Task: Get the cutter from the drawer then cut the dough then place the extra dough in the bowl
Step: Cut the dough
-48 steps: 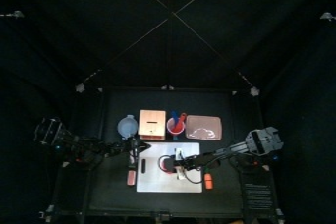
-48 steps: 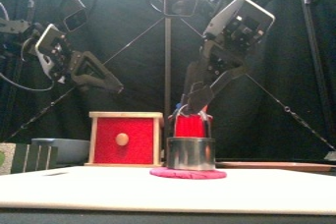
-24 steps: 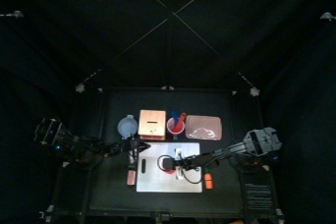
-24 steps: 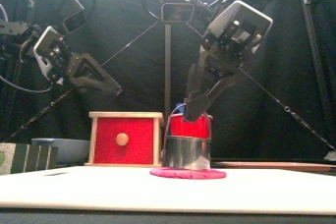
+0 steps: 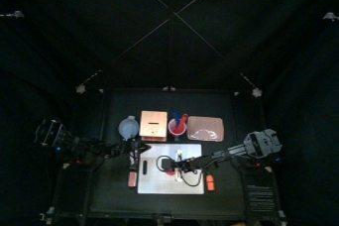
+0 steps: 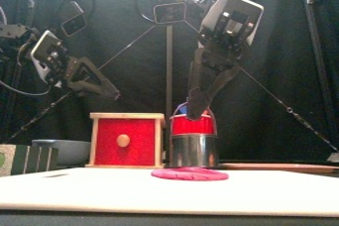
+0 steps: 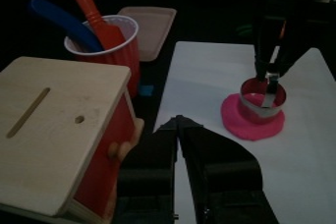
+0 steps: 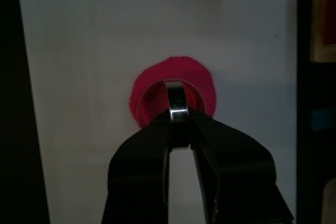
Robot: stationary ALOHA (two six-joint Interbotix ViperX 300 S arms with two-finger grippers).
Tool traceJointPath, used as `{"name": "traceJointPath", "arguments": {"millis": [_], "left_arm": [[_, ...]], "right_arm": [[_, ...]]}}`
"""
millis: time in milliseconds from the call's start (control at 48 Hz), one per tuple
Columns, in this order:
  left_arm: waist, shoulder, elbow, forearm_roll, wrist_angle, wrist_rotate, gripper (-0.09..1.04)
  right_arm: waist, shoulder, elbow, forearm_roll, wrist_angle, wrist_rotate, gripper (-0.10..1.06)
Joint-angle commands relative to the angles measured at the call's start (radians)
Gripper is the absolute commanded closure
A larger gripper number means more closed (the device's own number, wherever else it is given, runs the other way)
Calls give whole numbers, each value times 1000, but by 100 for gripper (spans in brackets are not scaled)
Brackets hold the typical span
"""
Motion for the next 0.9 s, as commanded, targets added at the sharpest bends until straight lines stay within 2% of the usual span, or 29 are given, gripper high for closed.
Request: {"name": "traceJointPath", "arguments": {"millis": [21,312,896], "left_arm": [[3,-5,-9,0,-9,0,47],[3,-5,-9,0,-9,0,47],[2,-3,0,0,-6,-5,47]], "right_arm": [[-6,-14,-26,-2,-2,2,46],[-9,-15,-57,-25,52,2,46],[-15,11,-28,-25,23,6,46]]}}
